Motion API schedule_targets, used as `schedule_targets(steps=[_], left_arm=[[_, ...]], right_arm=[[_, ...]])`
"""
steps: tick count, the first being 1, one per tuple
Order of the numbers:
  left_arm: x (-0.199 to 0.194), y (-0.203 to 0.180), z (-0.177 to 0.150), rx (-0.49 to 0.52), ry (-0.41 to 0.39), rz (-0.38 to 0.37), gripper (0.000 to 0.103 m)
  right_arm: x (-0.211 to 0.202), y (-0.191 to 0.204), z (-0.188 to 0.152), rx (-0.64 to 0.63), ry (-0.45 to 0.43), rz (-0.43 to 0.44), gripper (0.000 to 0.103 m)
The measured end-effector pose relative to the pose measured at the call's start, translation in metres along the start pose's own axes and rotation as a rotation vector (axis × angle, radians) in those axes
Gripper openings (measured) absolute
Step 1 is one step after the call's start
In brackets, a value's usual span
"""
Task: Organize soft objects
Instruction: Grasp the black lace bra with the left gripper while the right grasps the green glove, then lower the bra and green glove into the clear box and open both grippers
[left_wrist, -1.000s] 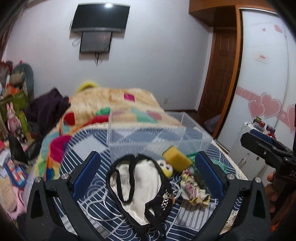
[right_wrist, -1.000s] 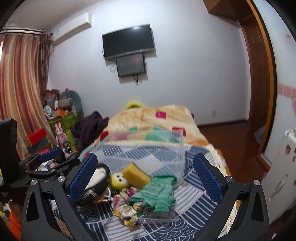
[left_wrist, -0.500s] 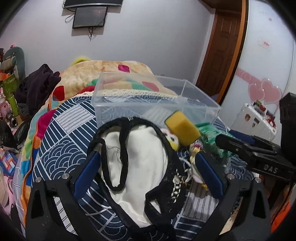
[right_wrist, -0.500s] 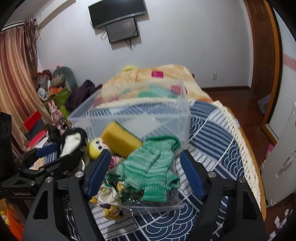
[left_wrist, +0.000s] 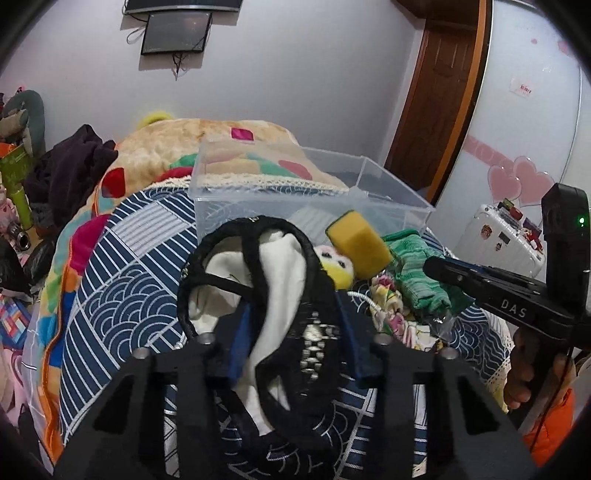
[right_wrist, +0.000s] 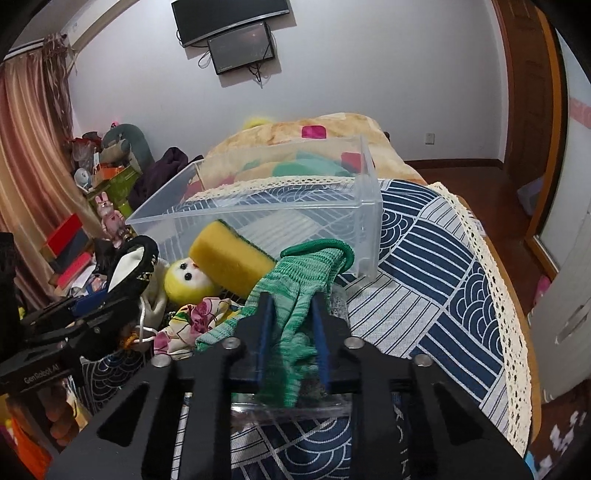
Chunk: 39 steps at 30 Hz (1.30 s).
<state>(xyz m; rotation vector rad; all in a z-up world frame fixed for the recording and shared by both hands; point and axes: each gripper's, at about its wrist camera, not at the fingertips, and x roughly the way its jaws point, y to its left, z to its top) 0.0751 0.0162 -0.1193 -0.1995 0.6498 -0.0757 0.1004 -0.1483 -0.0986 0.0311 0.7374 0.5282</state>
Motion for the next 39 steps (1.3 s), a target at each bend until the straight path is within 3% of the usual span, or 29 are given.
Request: schedule_targets(steps=[2, 5, 14, 23, 28, 39], left_arm=[[-0.004, 0.002, 0.003, -0.014, -0.011, -0.003, 0.026], [-0.008, 0.008, 0.006, -0.041, -0.023, -0.006, 0.023], [-0.035, 0.008, 0.018, -0.023, -0.100, 0.002, 0.020], [-0.054, 0.006, 0.054, 0.000, -0.193, -0.010, 0.020], [-0.043, 0.005, 0.082, 0.009, -0.200, -0.040, 0.020], [0.021, 0.013, 0.124, 0.046, -0.128, 0.018, 0.020]], right_arm=[[-0.001, 0.002, 0.003, -0.006, -0.012, -0.005, 0.013], [-0.005, 0.003, 0.005, -0.007, -0.033, -0.006, 0.011], [-0.031, 0.008, 0.019, -0.002, -0.138, 0.010, 0.011], [-0.046, 0.008, 0.037, -0.004, -0.215, -0.010, 0.011], [-0.044, 0.012, 0.054, -0.035, -0.239, -0.035, 0.011], [-0.006, 0.019, 0.089, -0.078, -0.224, -0.075, 0.011]])
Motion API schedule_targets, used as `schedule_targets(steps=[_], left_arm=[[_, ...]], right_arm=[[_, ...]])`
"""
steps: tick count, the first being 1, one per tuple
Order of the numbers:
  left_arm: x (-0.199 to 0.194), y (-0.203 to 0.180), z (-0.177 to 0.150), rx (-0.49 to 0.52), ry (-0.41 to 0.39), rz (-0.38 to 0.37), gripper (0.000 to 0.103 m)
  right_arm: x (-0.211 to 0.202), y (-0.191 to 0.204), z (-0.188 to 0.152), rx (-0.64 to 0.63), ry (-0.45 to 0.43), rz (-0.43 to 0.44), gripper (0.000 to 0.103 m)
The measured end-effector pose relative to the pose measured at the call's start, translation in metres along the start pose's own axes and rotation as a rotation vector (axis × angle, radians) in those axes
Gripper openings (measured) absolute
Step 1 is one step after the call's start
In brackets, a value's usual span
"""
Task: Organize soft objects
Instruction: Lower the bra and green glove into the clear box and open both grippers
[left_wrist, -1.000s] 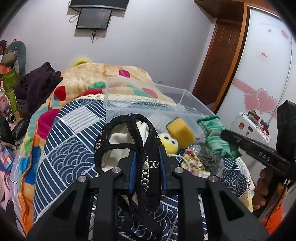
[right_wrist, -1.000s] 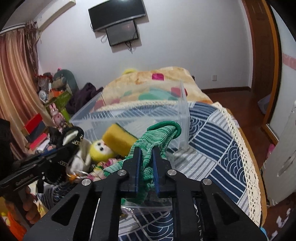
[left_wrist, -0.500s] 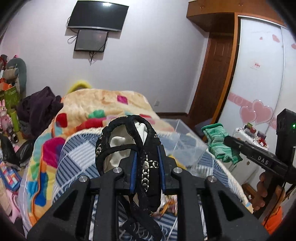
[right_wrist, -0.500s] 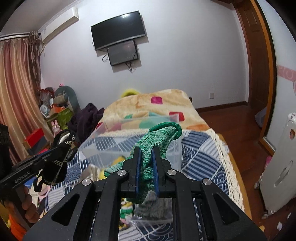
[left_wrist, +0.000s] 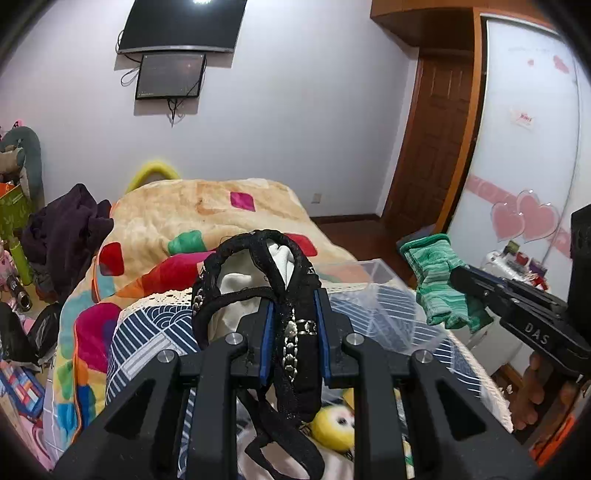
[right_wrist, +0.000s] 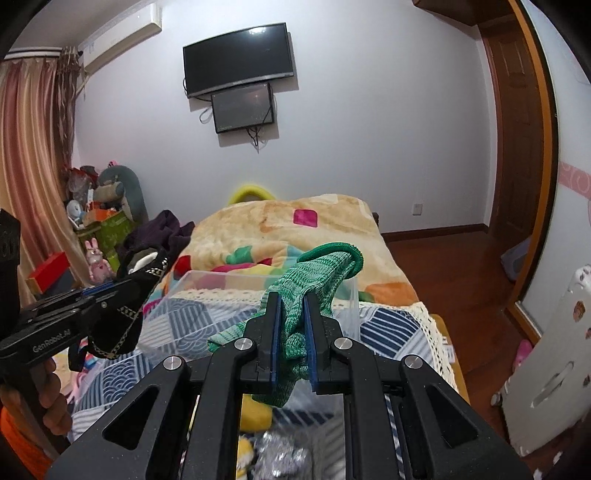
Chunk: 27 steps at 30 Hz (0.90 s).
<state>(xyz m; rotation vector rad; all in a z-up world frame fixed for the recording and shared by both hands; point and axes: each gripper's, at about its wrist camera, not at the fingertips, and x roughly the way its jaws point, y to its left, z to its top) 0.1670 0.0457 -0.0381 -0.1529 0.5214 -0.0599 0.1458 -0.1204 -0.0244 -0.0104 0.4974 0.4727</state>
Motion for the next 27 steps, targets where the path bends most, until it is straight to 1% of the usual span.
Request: schedule_targets(steps=[2, 5, 9, 12, 18, 21, 22, 24, 26, 27], left_arm=[[0.018, 0.002, 0.001, 0.007, 0.032, 0.011, 0.020], [0.040, 0.003, 0.000, 0.014, 0.081, 0.007, 0.020], [0.066, 0.002, -0.002, 0.033, 0.137, 0.021, 0.020], [0.082, 0.001, -0.004, 0.029, 0.193, 0.007, 0.020], [0.107, -0.003, -0.014, 0.039, 0.286, 0.012, 0.020], [0.109, -0.005, -0.017, 0.045, 0.305, 0.009, 0.021], [0.108, -0.006, -0.019, 0.047, 0.307, 0.005, 0.022], [0.105, -0.007, -0.020, 0.048, 0.309, -0.002, 0.029], [0.099, -0.007, -0.020, 0.047, 0.304, -0.007, 0.040], [0.095, -0.007, -0.020, 0.043, 0.298, -0.011, 0.043]], right_arm=[[0.012, 0.000, 0.002, 0.005, 0.018, -0.005, 0.011], [0.028, -0.002, 0.002, 0.005, 0.057, -0.014, 0.011], [0.048, -0.003, -0.002, -0.001, 0.126, -0.010, 0.011], [0.062, -0.004, -0.007, -0.010, 0.179, -0.010, 0.011], [0.079, -0.006, -0.016, -0.036, 0.276, 0.006, 0.011], [0.082, -0.004, -0.021, -0.064, 0.308, 0.003, 0.011], [0.081, -0.002, -0.023, -0.073, 0.317, 0.007, 0.011], [0.083, -0.002, -0.023, -0.090, 0.329, 0.009, 0.012], [0.082, 0.000, -0.024, -0.108, 0.333, 0.006, 0.012], [0.081, 0.001, -0.024, -0.117, 0.334, 0.006, 0.012]])
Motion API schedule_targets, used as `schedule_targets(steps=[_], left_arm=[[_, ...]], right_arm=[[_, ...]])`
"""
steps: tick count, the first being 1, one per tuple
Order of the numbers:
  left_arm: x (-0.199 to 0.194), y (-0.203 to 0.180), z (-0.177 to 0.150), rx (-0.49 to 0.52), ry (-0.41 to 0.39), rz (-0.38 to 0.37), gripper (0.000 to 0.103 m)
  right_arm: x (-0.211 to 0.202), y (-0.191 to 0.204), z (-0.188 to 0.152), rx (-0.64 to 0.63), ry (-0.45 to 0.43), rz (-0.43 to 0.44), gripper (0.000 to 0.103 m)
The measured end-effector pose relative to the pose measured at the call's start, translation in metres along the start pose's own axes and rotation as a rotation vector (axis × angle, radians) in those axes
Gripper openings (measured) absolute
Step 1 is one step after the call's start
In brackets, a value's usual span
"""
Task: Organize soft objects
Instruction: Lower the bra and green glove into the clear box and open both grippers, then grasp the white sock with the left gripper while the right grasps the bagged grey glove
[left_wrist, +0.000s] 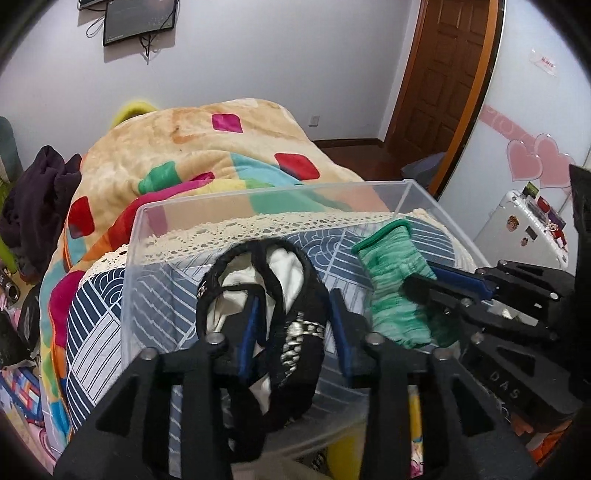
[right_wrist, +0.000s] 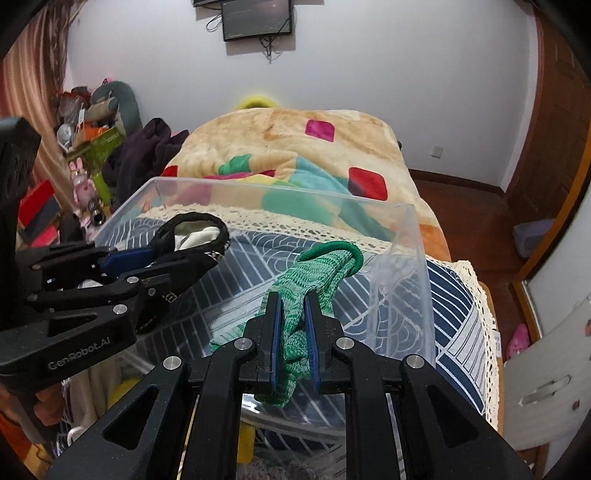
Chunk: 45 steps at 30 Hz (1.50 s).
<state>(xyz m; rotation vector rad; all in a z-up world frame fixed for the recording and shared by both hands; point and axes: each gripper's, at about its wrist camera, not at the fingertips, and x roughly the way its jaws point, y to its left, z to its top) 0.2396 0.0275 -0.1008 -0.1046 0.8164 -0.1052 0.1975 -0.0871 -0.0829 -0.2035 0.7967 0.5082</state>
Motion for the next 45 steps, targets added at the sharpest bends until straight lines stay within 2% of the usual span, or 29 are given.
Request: schedule_targets(steps=[2, 4, 5, 7, 9, 11, 13, 15, 18, 23, 28, 33, 43, 45], left_arm=[[-0.007, 0.000, 0.000, -0.005, -0.012, -0.003, 0.053], [-0.018, 0.002, -0.001, -0.015, -0.039, -0.016, 0.055], [-0.023, 0.003, -0.001, -0.023, -0.051, -0.017, 0.060], [-0.039, 0.007, -0.002, -0.044, -0.089, -0.029, 0.063], [-0.054, 0.009, -0.004, -0.052, -0.121, -0.028, 0.066], [-0.067, 0.009, -0.006, -0.046, -0.158, -0.006, 0.073], [-0.078, 0.008, -0.009, -0.033, -0.188, 0.026, 0.075], [-0.089, 0.007, -0.015, -0.012, -0.209, 0.047, 0.077], [-0.098, 0.005, -0.025, -0.003, -0.219, 0.063, 0.087], [-0.105, 0.004, -0.050, 0.001, -0.200, 0.070, 0.095], [-0.091, 0.004, -0.070, 0.003, -0.141, 0.076, 0.097], [-0.070, 0.011, -0.090, -0.033, -0.058, 0.066, 0.097], [-0.056, 0.014, -0.121, -0.064, 0.001, 0.031, 0.097], [-0.055, 0.016, -0.126, -0.079, 0.005, 0.018, 0.093]], right_arm=[[-0.005, 0.002, -0.002, -0.015, -0.002, -0.001, 0.013], [-0.006, 0.003, 0.000, -0.019, -0.007, -0.002, 0.013], [-0.008, 0.003, 0.001, -0.020, -0.010, -0.001, 0.014], [-0.014, 0.004, 0.001, -0.019, -0.025, -0.001, 0.022], [-0.023, 0.004, 0.002, -0.014, -0.059, -0.007, 0.040], [-0.037, 0.005, 0.001, -0.013, -0.106, -0.018, 0.050], [-0.049, 0.004, 0.001, -0.009, -0.142, -0.017, 0.057], [-0.060, 0.003, 0.000, 0.002, -0.175, -0.008, 0.070], [-0.076, 0.005, -0.004, 0.008, -0.227, -0.015, 0.080], [-0.091, 0.010, -0.019, 0.000, -0.269, -0.048, 0.084], [-0.086, 0.008, -0.036, 0.032, -0.253, -0.052, 0.087], [-0.066, 0.005, -0.058, 0.058, -0.163, -0.032, 0.087], [-0.040, 0.009, -0.092, 0.038, -0.050, -0.042, 0.085], [-0.040, 0.008, -0.095, 0.040, -0.039, -0.047, 0.085]])
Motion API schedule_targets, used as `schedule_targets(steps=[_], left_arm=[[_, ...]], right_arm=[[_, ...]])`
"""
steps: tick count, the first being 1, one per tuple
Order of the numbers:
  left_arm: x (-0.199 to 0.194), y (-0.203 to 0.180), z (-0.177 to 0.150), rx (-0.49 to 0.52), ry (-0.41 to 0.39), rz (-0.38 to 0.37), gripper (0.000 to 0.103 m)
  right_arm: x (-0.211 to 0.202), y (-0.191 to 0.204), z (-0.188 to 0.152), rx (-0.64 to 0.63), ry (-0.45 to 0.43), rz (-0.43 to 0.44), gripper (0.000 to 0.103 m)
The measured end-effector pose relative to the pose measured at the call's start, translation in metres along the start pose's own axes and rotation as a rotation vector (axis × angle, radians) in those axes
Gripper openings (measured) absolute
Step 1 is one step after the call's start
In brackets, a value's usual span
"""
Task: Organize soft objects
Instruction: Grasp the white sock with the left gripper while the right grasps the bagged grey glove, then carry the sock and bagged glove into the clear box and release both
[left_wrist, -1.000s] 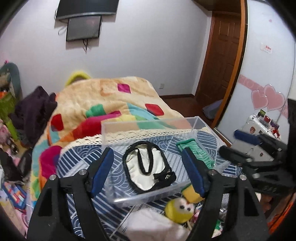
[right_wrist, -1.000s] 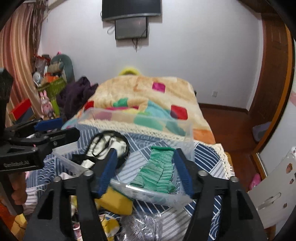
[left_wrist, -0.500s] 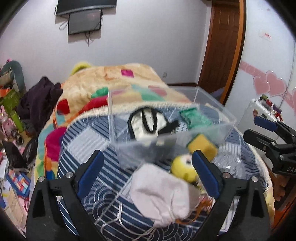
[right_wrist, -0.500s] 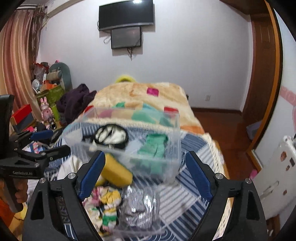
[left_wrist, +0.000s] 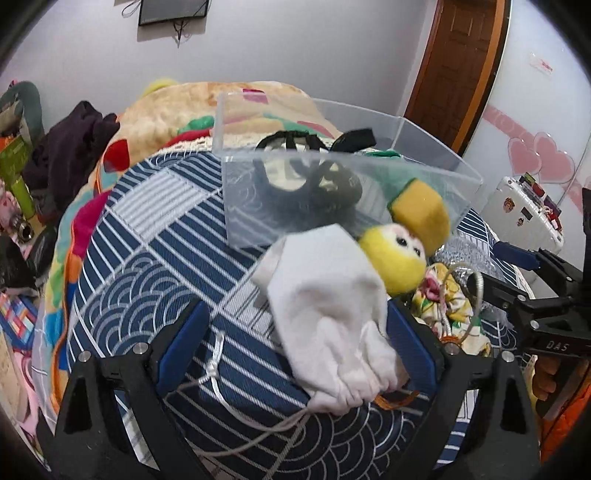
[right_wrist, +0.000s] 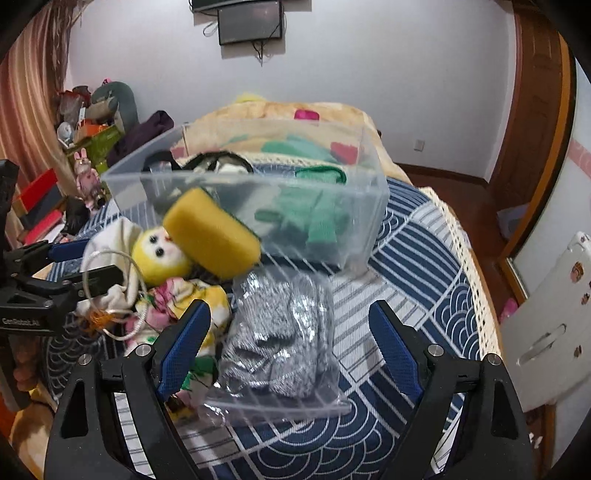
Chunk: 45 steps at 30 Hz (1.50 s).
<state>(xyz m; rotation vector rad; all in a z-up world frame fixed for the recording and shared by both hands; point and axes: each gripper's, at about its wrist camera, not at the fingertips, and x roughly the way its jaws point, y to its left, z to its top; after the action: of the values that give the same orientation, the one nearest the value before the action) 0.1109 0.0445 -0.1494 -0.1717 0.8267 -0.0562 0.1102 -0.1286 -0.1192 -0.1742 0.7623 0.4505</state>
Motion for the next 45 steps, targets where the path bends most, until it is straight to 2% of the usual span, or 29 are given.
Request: schedule_targets(steps=[2, 3, 5, 6, 8, 11, 14, 18, 28, 37, 42, 45], left_arm=[[0.000, 0.000, -0.004, -0.005, 0.001, -0.013, 0.084], [-0.001, -0.001, -0.005, 0.000, -0.005, -0.015, 0.081], [-0.004, -0.006, -0.007, 0.017, -0.008, -0.042, 0.062], [-0.004, -0.008, -0.008, 0.024, -0.007, -0.055, 0.057], [-0.006, -0.015, -0.009, 0.042, -0.014, -0.082, 0.036], [-0.010, -0.025, -0.011, 0.091, -0.038, -0.059, 0.026], [-0.015, -0.032, -0.012, 0.107, -0.049, -0.045, 0.020], [-0.025, -0.030, -0.011, 0.103, -0.063, -0.047, 0.016], [-0.066, -0.026, 0.007, 0.115, -0.174, -0.039, 0.016], [-0.094, -0.030, 0.043, 0.137, -0.320, 0.002, 0.016], [-0.094, -0.028, 0.068, 0.115, -0.347, -0.012, 0.016], [-0.089, -0.028, 0.081, 0.116, -0.356, 0.005, 0.016]], right_arm=[[0.000, -0.001, -0.004, 0.003, 0.008, -0.001, 0.082], [0.002, -0.002, -0.005, 0.007, 0.017, 0.001, 0.076], [0.003, -0.004, -0.007, 0.016, 0.031, 0.012, 0.068], [0.003, -0.005, -0.008, 0.021, 0.037, 0.020, 0.062], [0.004, -0.005, -0.010, 0.028, 0.050, 0.035, 0.051], [0.000, -0.004, -0.012, 0.020, 0.043, 0.032, 0.042], [-0.005, -0.004, -0.012, 0.019, 0.029, 0.030, 0.033], [-0.013, -0.007, -0.011, 0.026, 0.008, 0.036, 0.027], [-0.046, -0.011, -0.002, 0.045, -0.090, 0.025, 0.026], [-0.062, -0.007, 0.034, 0.030, -0.202, 0.026, 0.026], [-0.061, -0.001, 0.054, 0.027, -0.253, 0.030, 0.026], [-0.055, 0.001, 0.067, 0.046, -0.267, 0.050, 0.026]])
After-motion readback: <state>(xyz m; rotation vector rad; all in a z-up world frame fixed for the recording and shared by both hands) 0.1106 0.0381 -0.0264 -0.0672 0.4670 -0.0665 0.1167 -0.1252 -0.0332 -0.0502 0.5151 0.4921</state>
